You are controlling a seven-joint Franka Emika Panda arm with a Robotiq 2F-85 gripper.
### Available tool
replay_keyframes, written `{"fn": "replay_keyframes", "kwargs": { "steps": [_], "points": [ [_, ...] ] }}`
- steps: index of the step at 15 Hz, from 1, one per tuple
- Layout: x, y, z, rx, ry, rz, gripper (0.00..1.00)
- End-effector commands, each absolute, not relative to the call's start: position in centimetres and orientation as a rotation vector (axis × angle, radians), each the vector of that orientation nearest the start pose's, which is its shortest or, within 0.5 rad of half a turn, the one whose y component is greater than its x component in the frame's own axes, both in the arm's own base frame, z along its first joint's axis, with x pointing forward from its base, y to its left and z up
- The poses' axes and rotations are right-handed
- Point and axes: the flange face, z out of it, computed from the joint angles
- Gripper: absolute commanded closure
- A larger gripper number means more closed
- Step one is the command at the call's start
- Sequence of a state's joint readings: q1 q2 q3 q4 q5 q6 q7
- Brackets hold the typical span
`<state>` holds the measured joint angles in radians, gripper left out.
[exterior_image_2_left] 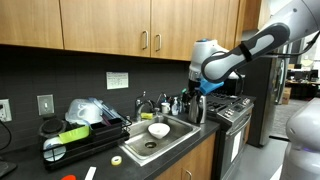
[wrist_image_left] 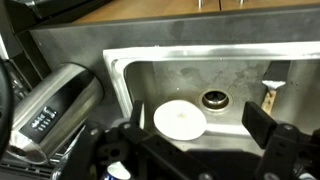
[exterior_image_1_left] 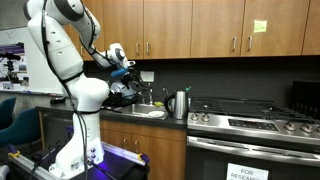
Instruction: Press the switch on the kettle
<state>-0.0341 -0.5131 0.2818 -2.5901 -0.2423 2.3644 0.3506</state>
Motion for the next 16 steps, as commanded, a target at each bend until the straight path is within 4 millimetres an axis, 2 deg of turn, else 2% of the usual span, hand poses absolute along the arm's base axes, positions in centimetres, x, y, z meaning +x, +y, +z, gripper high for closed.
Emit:
{"fn": "replay_keyframes", "kwargs": {
  "steps": [1, 5, 8, 10, 12, 16],
  "points": [
    [43.8, 13.6, 45.5, -3.263, 0.211, -0.763, 0.00],
    [45.4, 17.4, 44.7, -3.152, 0.589, -0.816, 0.00],
    [44.8, 19.9, 44.6, -3.090, 0.869, -0.850, 0.00],
    [43.7, 21.1, 45.2, -3.055, 1.050, -0.876, 0.00],
    [42.7, 21.3, 46.0, -3.042, 1.215, -0.925, 0.00],
    [40.8, 19.3, 46.2, -3.058, 1.559, -0.974, 0.00]
  ]
}}
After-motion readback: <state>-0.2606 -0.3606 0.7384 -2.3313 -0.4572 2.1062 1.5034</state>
